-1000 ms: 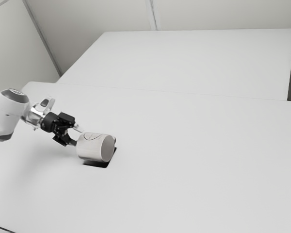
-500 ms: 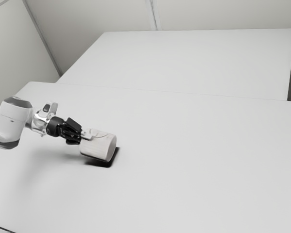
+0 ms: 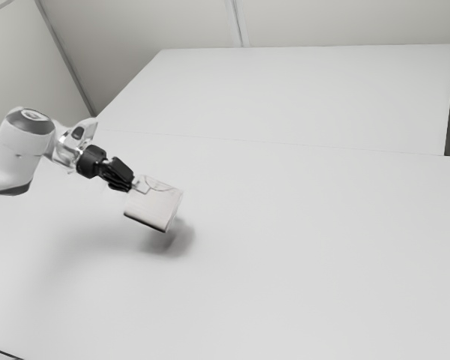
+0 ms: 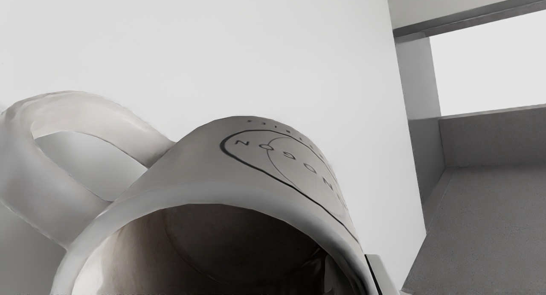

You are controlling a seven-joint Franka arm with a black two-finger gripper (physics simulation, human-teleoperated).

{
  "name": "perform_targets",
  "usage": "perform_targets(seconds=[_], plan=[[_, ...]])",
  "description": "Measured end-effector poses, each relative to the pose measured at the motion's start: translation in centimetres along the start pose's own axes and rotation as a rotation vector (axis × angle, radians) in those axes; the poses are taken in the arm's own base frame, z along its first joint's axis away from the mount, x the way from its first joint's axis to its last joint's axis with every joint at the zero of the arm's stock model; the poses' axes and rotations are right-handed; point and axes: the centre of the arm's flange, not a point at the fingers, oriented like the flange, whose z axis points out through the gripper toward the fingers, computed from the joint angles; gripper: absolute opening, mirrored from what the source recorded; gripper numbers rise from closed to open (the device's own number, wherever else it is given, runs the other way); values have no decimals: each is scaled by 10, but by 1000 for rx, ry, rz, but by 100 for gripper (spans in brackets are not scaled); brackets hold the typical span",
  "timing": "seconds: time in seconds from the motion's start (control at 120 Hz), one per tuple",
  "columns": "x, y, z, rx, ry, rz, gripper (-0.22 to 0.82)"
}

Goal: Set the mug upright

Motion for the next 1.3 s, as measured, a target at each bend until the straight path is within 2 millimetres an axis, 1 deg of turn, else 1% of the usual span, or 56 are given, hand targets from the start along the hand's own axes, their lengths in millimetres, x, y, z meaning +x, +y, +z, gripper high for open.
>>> perform_targets(seconds=[0.142, 0.225, 0.392, 0.517, 0.667, 0.792, 0.908, 1.0, 1.058, 1.1, 1.217, 1.3], plan=[[27, 32, 2, 250, -143, 77, -17], [40, 47, 9, 393, -216, 113, -18], [54, 59, 27, 636, -307, 144, -18], [58, 60, 43, 776, -331, 151, -18], [55, 52, 60, 885, -335, 143, -18], [58, 49, 77, 938, -339, 144, -18], [58, 36, 94, 961, -355, 125, -18], [59, 29, 104, 974, -360, 112, -17], [60, 26, 107, 980, -354, 100, -13], [59, 24, 109, 981, -351, 91, -8], [58, 17, 114, 979, -348, 65, 18], [59, 22, 114, 985, -333, 59, 32]])
